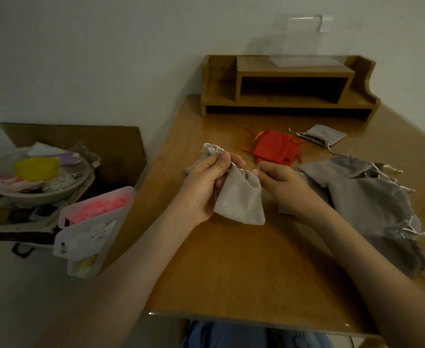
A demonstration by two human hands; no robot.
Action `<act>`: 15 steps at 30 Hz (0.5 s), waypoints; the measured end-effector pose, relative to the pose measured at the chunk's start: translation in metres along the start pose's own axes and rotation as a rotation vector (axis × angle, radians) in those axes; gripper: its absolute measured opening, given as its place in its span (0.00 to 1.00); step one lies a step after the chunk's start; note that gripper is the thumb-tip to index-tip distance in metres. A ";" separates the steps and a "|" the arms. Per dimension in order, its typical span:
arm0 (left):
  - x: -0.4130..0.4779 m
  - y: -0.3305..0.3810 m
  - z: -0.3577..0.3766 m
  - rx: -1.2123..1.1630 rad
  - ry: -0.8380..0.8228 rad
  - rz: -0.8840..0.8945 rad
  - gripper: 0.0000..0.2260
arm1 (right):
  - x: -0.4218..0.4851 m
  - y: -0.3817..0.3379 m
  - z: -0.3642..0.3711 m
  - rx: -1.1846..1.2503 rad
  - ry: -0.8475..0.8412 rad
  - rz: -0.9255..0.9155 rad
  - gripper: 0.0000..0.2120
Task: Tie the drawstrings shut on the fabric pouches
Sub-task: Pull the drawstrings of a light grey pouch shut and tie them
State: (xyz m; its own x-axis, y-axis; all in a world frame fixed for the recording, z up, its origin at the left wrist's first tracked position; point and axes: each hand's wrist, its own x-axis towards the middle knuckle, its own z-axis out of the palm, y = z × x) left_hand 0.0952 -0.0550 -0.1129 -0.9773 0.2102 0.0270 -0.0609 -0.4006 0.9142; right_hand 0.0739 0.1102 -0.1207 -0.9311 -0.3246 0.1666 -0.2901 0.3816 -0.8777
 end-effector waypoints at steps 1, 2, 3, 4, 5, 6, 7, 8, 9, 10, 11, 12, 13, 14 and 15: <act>0.000 0.000 0.000 -0.017 0.003 -0.006 0.10 | 0.000 0.000 0.000 0.022 0.005 0.002 0.16; 0.000 0.000 0.000 -0.044 0.017 -0.015 0.10 | -0.001 0.000 -0.001 0.046 0.008 0.000 0.16; 0.000 0.001 0.000 -0.085 0.030 -0.026 0.09 | -0.001 -0.001 -0.001 0.074 0.010 -0.002 0.16; 0.000 0.001 0.000 -0.125 0.046 -0.032 0.09 | -0.001 -0.001 -0.002 0.102 0.007 -0.003 0.16; 0.001 0.002 -0.001 -0.151 0.054 -0.033 0.09 | -0.001 -0.003 -0.003 0.130 0.003 -0.003 0.15; 0.001 0.002 0.000 -0.144 0.059 -0.030 0.09 | -0.001 -0.004 -0.004 0.161 -0.001 0.003 0.15; 0.002 0.001 -0.001 -0.113 0.068 -0.029 0.10 | -0.001 -0.004 -0.004 0.204 -0.002 0.014 0.15; 0.002 0.000 -0.001 -0.071 0.078 -0.033 0.09 | 0.000 -0.005 -0.005 0.250 0.000 0.026 0.15; 0.002 -0.001 -0.001 -0.020 0.089 -0.043 0.09 | 0.000 -0.005 -0.005 0.297 0.004 0.040 0.15; 0.002 -0.003 0.000 0.031 0.100 -0.059 0.09 | 0.000 -0.005 -0.006 0.344 0.010 0.056 0.14; 0.001 -0.005 0.000 0.089 0.104 -0.068 0.10 | 0.001 -0.006 -0.006 0.392 0.016 0.074 0.13; 0.001 -0.006 0.000 0.160 0.107 -0.071 0.10 | 0.001 -0.006 -0.007 0.440 0.021 0.088 0.12; 0.001 -0.009 0.000 0.237 0.104 -0.068 0.09 | 0.001 -0.006 -0.007 0.487 0.019 0.098 0.11; 0.002 -0.011 0.000 0.306 0.098 -0.060 0.07 | 0.001 -0.007 -0.008 0.528 0.010 0.098 0.11; 0.003 -0.013 0.000 0.354 0.094 -0.048 0.05 | 0.000 -0.007 -0.008 0.562 -0.008 0.089 0.10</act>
State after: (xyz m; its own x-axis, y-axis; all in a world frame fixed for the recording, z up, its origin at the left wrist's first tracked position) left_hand 0.0933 -0.0486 -0.1249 -0.9904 0.1315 -0.0415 -0.0491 -0.0550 0.9973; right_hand 0.0740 0.1141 -0.1107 -0.9441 -0.3199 0.0794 -0.0460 -0.1104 -0.9928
